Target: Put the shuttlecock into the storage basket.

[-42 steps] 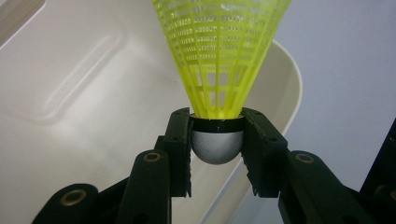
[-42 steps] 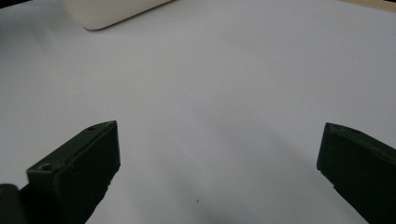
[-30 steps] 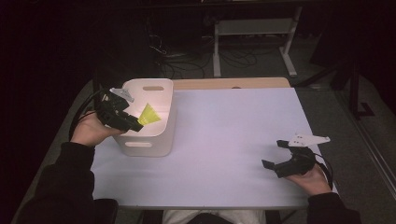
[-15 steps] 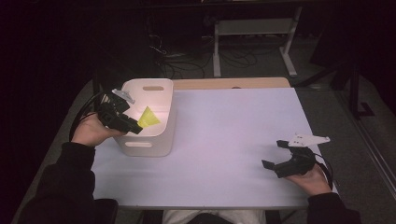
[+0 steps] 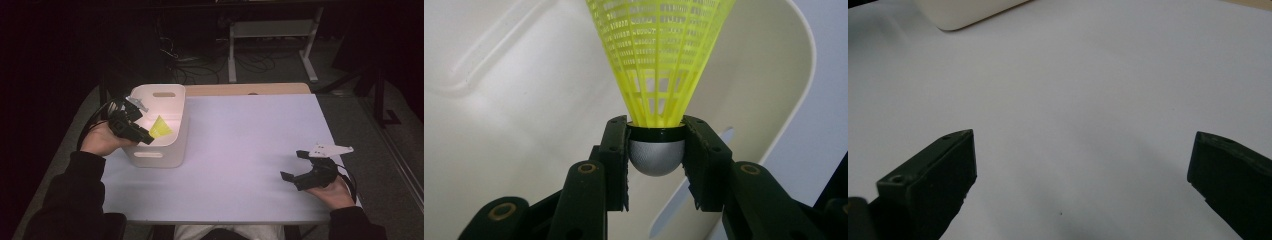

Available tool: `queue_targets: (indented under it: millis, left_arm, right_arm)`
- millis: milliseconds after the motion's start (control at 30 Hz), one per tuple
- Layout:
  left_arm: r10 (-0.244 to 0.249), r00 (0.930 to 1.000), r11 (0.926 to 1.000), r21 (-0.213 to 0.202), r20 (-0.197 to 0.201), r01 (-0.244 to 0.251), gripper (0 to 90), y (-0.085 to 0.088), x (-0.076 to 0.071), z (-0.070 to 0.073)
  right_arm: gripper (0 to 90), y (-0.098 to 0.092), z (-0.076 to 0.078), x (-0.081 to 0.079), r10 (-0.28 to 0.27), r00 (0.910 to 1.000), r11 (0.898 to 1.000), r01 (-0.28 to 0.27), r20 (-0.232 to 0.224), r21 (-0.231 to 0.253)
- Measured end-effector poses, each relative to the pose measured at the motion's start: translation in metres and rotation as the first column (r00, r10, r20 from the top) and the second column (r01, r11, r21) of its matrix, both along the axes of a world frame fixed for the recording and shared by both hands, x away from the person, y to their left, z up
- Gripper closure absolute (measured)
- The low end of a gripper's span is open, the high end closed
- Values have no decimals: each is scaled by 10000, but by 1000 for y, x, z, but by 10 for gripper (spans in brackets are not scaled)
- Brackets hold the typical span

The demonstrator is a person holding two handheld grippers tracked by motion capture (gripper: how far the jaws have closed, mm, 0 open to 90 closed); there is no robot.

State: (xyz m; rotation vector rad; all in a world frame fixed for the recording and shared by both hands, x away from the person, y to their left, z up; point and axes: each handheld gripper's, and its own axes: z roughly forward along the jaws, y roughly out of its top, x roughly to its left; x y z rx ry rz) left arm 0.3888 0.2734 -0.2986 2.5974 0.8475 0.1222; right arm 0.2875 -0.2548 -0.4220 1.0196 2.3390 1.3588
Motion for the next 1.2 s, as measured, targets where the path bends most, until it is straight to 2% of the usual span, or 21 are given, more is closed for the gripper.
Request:
queue_targets:
  millis: [200,367,500,667,800,967,1000,1033,1200]
  left_arm:
    - [76,10000,9998,-173,-13,-76,630,-1,2,1]
    - [290,9993,9983,-515,225,-278,526,2,0,5]
    - [360,9990,9963,-784,262,-338,464,5,0,8]
    - [530,9976,9888,-1421,439,-463,364,13,-3,14]
    - [390,9975,9844,-1735,585,-283,274,15,-7,18]
    - [440,9961,9777,-2083,766,-272,182,17,-11,22]
    - [509,9951,9754,-2180,848,-313,182,18,-13,24]
    - [509,9943,9737,-2259,934,-287,133,20,-14,25]
    - [694,9910,9601,-2775,1142,-353,53,24,-19,31]
  right_arm:
    - [0,0,0,0,7,10000,10000,-7,9,3]
    - [0,0,0,0,1,10000,10000,-1,-3,-3]
    - [0,0,0,0,1,10000,10000,-1,-2,-9]
    - [0,0,0,0,-1,10000,10000,1,-4,-30]
    - [0,1,0,0,-3,10000,10000,3,5,-21]
    - [0,1,0,0,4,10000,10000,-4,11,-41]
    - [0,1,0,0,-3,10000,10000,3,9,-38]
    - [0,1,0,0,-6,10000,10000,6,7,-26]
    - [0,1,0,0,-7,10000,10000,7,5,-37]
